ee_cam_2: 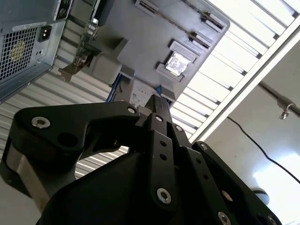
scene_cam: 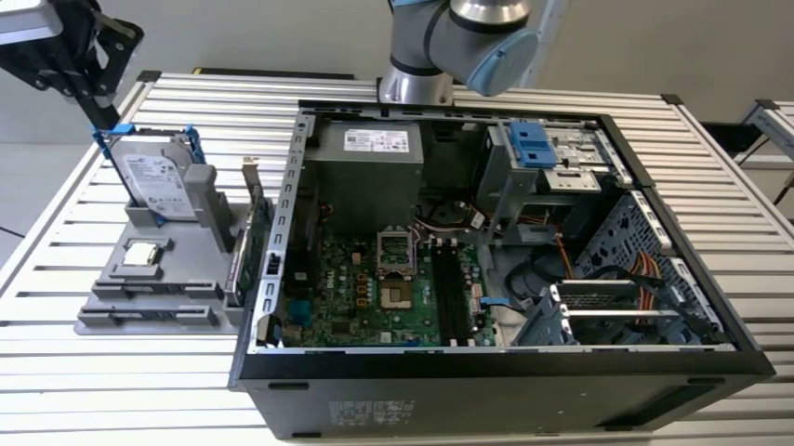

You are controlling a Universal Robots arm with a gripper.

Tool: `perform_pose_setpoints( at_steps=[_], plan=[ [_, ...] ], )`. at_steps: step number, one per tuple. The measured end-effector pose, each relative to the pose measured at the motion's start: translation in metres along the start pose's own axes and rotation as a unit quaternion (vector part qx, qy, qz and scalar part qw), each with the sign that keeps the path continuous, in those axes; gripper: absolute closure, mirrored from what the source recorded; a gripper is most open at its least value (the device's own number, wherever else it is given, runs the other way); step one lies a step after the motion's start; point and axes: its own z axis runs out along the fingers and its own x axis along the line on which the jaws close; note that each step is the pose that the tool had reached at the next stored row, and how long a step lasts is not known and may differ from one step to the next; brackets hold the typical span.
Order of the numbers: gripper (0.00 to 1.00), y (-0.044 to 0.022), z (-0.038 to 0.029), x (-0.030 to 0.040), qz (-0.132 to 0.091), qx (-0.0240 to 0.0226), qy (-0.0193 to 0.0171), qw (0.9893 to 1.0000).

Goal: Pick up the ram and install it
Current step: 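Reach for the ram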

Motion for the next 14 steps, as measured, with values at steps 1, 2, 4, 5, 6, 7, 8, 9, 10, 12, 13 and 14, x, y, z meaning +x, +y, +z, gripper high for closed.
perform_pose_setpoints(
  at_steps=[1, 2, 4, 5, 6, 7, 8, 9, 10, 12, 13, 14],
  plan=[
    [1.00, -0.0002, 0.0000, 0.0000, 0.000, 0.0000, 0.0000, 1.0000],
    [1.00, -0.0004, 0.0000, 0.0000, 0.000, 0.0000, 0.0000, 1.0000],
    [1.00, -0.0008, 0.0000, 0.0000, -0.001, 0.0000, 0.0000, 1.0000],
    [1.00, -0.0009, 0.0000, 0.0000, -0.001, -0.0001, 0.0000, 1.0000],
    [1.00, -0.0011, 0.0000, 0.0000, -0.001, -0.0001, 0.0000, 1.0000],
    [1.00, -0.0012, -0.0001, 0.0000, -0.002, 0.0000, 0.0001, 1.0000],
    [1.00, -0.0013, 0.0000, 0.0000, -0.002, -0.0001, 0.0001, 1.0000],
    [1.00, -0.0017, -0.0001, 0.0000, -0.003, -0.0001, 0.0001, 1.0000],
    [1.00, -0.0021, -0.0001, -0.0001, -0.004, -0.0001, 0.0002, 1.0000],
    [1.00, -0.0022, -0.0001, -0.0001, -0.004, -0.0001, 0.0002, 1.0000],
    [1.00, -0.0023, -0.0001, -0.0001, -0.005, -0.0001, 0.0002, 1.0000],
    [1.00, -0.0024, -0.0001, -0.0001, -0.005, -0.0001, 0.0002, 1.0000]
  ],
)
